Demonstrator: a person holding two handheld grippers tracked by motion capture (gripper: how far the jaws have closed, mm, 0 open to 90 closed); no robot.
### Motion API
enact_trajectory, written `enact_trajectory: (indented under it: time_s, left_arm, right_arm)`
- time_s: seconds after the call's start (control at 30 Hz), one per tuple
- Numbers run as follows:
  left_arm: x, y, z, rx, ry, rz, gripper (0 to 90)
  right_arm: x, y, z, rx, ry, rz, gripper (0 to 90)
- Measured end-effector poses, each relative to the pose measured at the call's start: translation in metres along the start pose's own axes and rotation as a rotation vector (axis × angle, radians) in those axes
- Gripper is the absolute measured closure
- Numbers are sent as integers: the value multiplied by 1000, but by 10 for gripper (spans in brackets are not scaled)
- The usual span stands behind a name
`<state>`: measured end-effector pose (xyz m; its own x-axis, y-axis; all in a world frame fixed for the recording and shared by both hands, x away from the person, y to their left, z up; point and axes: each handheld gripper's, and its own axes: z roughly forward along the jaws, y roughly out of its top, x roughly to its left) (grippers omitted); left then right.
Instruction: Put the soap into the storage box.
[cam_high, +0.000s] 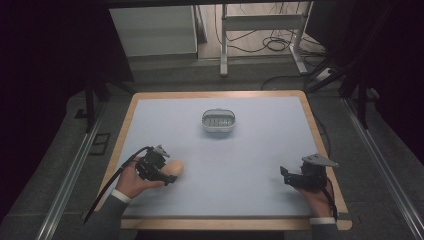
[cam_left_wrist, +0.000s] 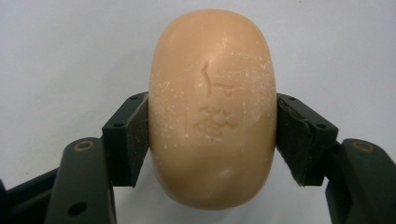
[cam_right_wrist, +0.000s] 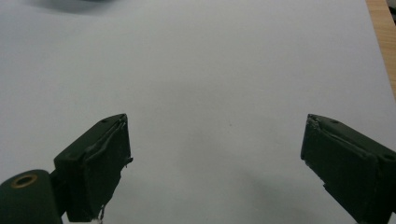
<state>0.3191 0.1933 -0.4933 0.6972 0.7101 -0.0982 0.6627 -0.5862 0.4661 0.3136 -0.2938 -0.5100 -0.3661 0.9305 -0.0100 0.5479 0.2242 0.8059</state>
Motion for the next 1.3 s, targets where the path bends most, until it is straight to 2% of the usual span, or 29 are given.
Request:
enact_trajectory:
  time_s: [0.57,1.3]
  left_arm:
    - [5,13,-9,-13,8,11,329]
    - [12,16,-12,-29,13,3,329]
  right_arm:
    - [-1,0,0,1,3,8,80]
    - [-2,-1,1,6,-4,4,80]
